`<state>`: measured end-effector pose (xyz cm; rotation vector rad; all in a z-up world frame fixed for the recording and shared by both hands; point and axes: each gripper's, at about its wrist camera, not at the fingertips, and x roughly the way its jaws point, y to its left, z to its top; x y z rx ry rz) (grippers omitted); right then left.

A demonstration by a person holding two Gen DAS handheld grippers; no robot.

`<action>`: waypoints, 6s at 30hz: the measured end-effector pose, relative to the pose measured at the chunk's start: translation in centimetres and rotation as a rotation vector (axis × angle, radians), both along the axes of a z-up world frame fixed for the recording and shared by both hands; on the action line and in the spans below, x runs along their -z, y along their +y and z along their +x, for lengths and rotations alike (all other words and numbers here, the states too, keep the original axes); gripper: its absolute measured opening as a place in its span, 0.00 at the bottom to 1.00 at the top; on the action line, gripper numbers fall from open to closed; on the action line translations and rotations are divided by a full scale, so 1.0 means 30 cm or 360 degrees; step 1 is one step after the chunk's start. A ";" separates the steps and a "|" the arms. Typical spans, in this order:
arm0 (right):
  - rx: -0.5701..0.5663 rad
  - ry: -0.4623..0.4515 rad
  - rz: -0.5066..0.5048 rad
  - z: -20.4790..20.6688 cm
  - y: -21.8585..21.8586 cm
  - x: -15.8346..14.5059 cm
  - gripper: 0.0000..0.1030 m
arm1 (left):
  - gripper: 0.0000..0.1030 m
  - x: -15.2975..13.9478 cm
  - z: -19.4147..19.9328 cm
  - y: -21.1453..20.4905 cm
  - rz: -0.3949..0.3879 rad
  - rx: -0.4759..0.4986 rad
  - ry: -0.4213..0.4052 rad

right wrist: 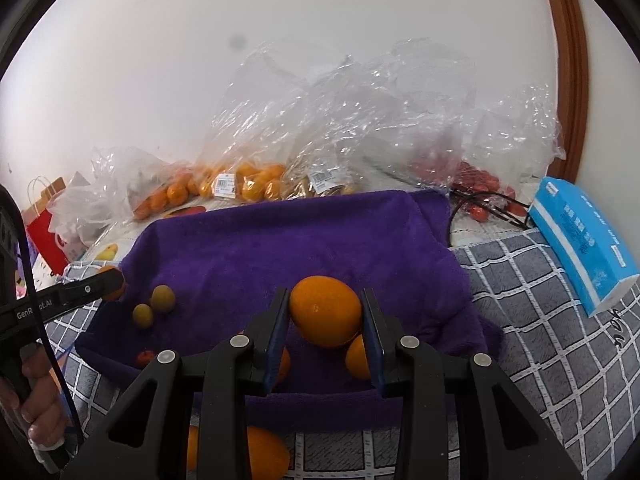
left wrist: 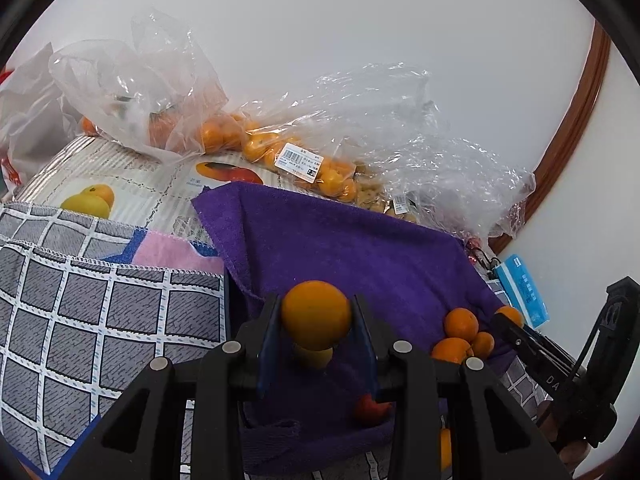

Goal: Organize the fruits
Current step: 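Open the right tool to drop its orange while the left tool holds its orange, then open the left tool to drop its orange onto the towel, then withdraw both open tools toward the remaining oranges on the bedspread, then grasp an orange on the bedspread with the right tool, then grasp the last orange with the left tool while the right tool holds its orange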

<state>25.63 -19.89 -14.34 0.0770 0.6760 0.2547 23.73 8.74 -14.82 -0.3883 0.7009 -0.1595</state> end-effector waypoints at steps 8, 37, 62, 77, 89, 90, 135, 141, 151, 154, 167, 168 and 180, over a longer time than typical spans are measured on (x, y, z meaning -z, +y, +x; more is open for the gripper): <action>-0.0012 0.0037 0.0003 0.010 0.005 0.019 0.34 | 0.32 0.004 0.005 -0.019 0.0028 0.0031 0.0006; -0.0073 0.0120 -0.0053 0.027 0.033 0.050 0.34 | 0.32 0.040 0.030 -0.067 0.0039 0.0181 0.0104; -0.0018 0.0039 -0.0066 0.014 0.021 0.024 0.47 | 0.33 0.018 0.011 -0.083 0.0073 0.0215 0.0033; 0.0036 -0.0062 -0.0087 -0.014 0.026 0.001 0.47 | 0.38 -0.015 -0.014 -0.081 0.0084 0.0176 -0.0070; -0.0016 -0.0052 -0.0057 -0.021 0.065 -0.030 0.47 | 0.38 -0.042 -0.033 -0.047 0.0037 0.0108 -0.0106; -0.0018 -0.0025 -0.0033 -0.023 0.063 -0.036 0.48 | 0.38 -0.045 -0.035 -0.047 0.0038 0.0109 -0.0109; 0.0021 0.0326 -0.0051 -0.199 0.081 0.118 0.39 | 0.43 -0.069 -0.062 -0.048 0.0061 0.0122 -0.0137; 0.0074 0.0287 -0.0048 -0.240 0.016 0.077 0.39 | 0.43 -0.088 -0.075 -0.078 0.0110 0.0135 -0.0137; 0.0127 0.0188 -0.0080 -0.323 -0.064 0.021 0.39 | 0.52 -0.105 -0.237 -0.193 0.0202 0.0280 -0.0097; 0.0134 0.0176 -0.0065 -0.348 -0.087 0.016 0.39 | 0.52 -0.069 -0.283 -0.220 0.0176 0.0317 -0.0034; 0.0171 0.0116 -0.0072 -0.445 -0.158 -0.005 0.39 | 0.54 0.004 -0.337 -0.297 0.0276 0.0399 0.0106; 0.0171 0.0113 -0.0080 -0.448 -0.158 -0.004 0.39 | 0.54 0.002 -0.333 -0.309 0.0283 0.0411 0.0100; 0.0155 0.0186 -0.0055 -0.462 -0.227 0.038 0.39 | 0.49 0.060 -0.222 -0.418 0.0317 0.0457 0.0237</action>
